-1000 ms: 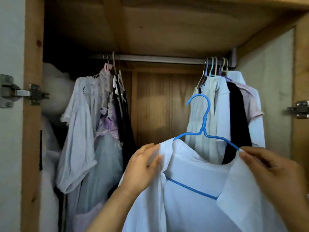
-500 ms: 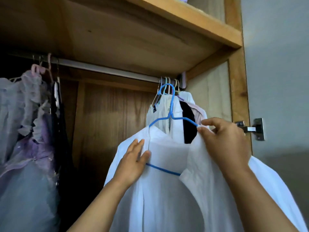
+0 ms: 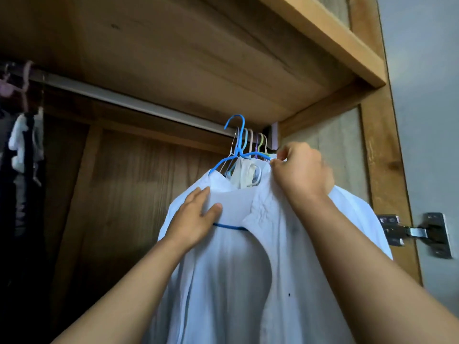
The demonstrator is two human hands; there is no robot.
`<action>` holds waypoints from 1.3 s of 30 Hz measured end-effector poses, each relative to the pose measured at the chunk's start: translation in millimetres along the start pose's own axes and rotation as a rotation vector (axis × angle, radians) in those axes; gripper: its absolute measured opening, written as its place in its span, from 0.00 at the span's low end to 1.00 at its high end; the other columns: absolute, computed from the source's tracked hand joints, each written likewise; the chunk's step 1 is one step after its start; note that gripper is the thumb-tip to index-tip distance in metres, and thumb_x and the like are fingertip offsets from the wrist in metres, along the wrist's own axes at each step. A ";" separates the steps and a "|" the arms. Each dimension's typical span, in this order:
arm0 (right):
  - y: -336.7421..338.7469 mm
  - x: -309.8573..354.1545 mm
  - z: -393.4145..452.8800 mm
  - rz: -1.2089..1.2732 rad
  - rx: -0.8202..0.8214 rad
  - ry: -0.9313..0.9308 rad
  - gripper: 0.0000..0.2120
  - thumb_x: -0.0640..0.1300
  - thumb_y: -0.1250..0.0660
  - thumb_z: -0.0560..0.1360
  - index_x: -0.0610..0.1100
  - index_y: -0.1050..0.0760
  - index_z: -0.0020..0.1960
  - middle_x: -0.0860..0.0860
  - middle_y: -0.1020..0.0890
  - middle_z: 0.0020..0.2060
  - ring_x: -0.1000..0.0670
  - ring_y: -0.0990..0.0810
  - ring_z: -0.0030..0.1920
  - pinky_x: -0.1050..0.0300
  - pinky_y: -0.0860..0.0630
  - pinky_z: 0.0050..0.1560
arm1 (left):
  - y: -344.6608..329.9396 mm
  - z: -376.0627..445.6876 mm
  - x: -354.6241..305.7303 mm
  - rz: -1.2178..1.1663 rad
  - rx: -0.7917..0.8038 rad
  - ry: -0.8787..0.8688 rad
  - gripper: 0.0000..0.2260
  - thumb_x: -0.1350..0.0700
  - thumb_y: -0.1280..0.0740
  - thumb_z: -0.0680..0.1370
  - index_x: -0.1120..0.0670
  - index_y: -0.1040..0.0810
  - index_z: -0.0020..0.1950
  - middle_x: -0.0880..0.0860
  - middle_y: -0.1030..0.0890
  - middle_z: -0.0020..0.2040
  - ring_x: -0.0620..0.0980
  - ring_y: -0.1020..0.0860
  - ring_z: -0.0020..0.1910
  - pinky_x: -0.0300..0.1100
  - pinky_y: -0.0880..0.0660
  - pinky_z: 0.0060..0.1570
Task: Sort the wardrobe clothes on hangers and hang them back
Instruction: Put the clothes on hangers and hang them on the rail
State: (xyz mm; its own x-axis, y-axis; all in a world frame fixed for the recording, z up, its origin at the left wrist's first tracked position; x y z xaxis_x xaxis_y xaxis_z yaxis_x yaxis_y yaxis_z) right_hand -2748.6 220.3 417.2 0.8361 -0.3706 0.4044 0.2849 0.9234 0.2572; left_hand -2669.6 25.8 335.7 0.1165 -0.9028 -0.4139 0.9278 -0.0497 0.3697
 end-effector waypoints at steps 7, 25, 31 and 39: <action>-31.0 9.0 22.6 -0.095 -0.072 0.021 0.08 0.47 0.38 0.74 0.47 0.24 0.50 0.45 0.20 0.51 0.39 0.23 0.54 0.55 0.34 0.43 | 2.6 52.2 11.1 -0.082 -0.074 -0.085 0.35 0.40 0.42 0.68 0.52 0.35 0.74 0.53 0.39 0.76 0.48 0.41 0.74 0.36 0.44 0.67; -4.0 14.8 -8.4 0.359 0.137 -0.143 0.08 0.36 0.31 0.72 0.44 0.25 0.36 0.48 0.23 0.29 0.53 0.28 0.29 0.67 0.32 0.27 | -50.4 76.1 8.1 -0.367 -0.167 -0.287 0.29 0.45 0.39 0.73 0.57 0.32 0.71 0.53 0.36 0.74 0.47 0.38 0.73 0.30 0.47 0.66; -8.1 33.5 -26.1 0.494 0.152 -0.075 0.08 0.34 0.25 0.65 0.39 0.22 0.41 0.44 0.24 0.33 0.51 0.28 0.34 0.61 0.32 0.35 | -42.9 65.3 14.1 -0.360 -0.249 -0.285 0.25 0.52 0.35 0.78 0.55 0.36 0.74 0.52 0.40 0.76 0.48 0.42 0.75 0.34 0.47 0.67; -56.9 55.4 -25.2 0.390 0.092 0.015 0.03 0.35 0.31 0.69 0.35 0.21 0.40 0.39 0.18 0.37 0.44 0.21 0.37 0.45 0.20 0.48 | -24.8 73.6 55.9 -0.251 -0.301 -0.192 0.30 0.47 0.41 0.74 0.56 0.38 0.75 0.53 0.41 0.76 0.49 0.41 0.74 0.38 0.46 0.69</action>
State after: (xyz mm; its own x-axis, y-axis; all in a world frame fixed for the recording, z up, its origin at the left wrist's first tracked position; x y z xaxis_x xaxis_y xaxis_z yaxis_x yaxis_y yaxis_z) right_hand -2706.7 149.7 402.8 0.8800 0.0078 0.4749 -0.0977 0.9815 0.1649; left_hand -2712.2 -54.9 364.7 -0.1677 -0.9431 -0.2873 0.9842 -0.1770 0.0066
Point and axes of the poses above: each hand's wrist, its own z-axis towards the middle knuckle, its own y-axis out of the back of the hand, x = y × z, the point moved 1 cm from there along z, towards the middle knuckle
